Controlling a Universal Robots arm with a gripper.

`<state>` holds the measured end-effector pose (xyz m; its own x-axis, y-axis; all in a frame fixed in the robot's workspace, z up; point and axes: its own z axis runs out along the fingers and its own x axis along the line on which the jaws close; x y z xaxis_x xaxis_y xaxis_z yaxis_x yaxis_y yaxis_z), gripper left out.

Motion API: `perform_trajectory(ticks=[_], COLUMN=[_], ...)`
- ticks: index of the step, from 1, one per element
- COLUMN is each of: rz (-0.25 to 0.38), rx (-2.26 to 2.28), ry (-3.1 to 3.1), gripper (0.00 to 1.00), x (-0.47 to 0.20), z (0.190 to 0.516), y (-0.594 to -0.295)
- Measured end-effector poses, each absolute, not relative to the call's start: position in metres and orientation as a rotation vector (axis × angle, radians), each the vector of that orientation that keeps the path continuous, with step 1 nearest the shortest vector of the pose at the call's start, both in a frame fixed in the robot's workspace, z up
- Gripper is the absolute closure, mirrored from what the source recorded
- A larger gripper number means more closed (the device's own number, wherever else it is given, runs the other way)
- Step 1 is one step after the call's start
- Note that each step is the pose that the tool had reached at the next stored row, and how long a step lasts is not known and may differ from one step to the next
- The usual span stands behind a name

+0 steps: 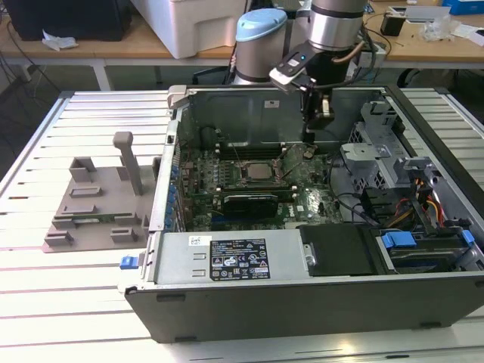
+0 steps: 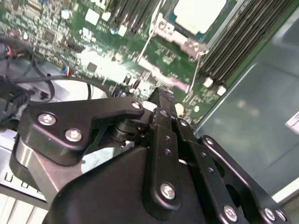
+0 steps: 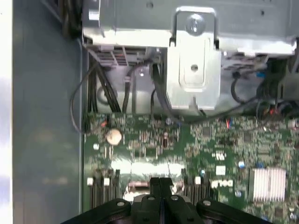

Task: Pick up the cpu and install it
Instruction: 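Close the cpu cover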

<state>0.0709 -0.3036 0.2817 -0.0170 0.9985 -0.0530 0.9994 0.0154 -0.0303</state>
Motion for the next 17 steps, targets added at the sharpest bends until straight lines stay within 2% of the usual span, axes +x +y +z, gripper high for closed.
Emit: perform_trajectory(ticks=[10,17], rz=[-0.100,-0.099], rx=[2.195,2.195], ry=[2.230,2.231], gripper=[0.89,0.89], x=[0.075,0.051], z=[0.249,0.248], y=[-0.302,-0.302])
